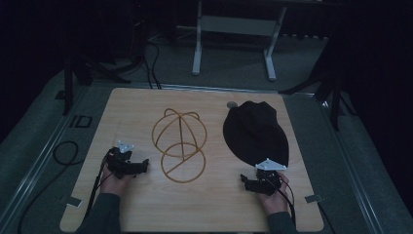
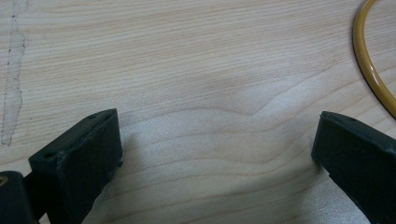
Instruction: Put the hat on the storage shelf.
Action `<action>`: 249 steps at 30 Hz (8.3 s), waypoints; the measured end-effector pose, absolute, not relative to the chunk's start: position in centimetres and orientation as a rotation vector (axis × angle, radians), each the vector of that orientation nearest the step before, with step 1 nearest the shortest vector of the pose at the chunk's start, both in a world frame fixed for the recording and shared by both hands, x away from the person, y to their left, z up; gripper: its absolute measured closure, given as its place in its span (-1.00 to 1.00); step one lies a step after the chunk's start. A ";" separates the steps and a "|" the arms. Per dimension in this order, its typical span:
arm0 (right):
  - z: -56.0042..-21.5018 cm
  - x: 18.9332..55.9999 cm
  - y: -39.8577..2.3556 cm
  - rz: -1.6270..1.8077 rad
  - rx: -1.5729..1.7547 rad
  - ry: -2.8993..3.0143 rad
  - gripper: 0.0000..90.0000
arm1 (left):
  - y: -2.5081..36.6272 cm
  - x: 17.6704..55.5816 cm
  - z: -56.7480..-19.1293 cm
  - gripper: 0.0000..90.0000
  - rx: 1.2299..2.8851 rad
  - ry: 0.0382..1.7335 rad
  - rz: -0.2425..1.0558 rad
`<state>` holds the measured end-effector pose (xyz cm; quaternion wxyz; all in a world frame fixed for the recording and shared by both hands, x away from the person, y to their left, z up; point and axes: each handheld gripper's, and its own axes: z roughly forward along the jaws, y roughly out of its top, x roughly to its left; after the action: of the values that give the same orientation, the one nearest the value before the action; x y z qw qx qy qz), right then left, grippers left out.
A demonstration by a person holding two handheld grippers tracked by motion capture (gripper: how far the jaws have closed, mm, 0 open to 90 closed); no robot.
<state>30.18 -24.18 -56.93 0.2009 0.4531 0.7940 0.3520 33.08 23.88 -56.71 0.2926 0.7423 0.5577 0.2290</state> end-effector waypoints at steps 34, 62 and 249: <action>-52.5 30.7 -25.8 0.835 1.144 2.398 0.08 | 23.9 33.1 -56.7 -0.96 1.974 1.486 0.611; -44.1 33.4 -28.8 0.787 1.091 2.430 0.12 | 23.9 33.1 -56.7 -0.96 1.978 1.488 0.609; -34.0 42.4 -24.7 0.485 0.964 2.809 0.92 | 23.8 33.1 -56.7 -0.96 1.972 1.492 0.610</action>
<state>42.42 -24.71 -34.03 0.0660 0.3197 0.9315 0.1607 33.13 23.82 -56.70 0.2929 0.7404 0.5599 0.2290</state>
